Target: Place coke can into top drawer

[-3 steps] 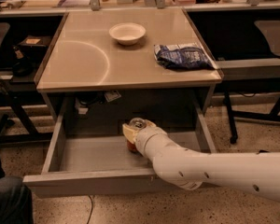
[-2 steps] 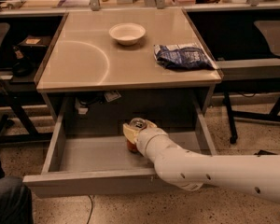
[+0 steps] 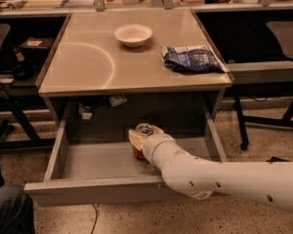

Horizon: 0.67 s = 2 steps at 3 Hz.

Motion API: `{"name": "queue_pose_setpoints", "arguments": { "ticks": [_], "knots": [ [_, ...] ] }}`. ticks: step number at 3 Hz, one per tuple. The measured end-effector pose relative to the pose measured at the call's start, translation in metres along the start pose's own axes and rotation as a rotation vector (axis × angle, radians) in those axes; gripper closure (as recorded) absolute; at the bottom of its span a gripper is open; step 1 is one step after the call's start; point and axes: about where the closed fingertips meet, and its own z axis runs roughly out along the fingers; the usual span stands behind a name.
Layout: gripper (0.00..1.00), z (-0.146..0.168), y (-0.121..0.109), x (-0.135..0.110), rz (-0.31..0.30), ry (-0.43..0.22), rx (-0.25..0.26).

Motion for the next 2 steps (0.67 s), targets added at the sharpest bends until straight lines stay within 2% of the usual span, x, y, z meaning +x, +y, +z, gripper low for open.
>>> {"name": "queue_pose_setpoints", "arguments": {
  "ticks": [2],
  "knots": [
    [0.11,0.0,0.0,0.0,0.0,0.0,0.0]
  ]
}}
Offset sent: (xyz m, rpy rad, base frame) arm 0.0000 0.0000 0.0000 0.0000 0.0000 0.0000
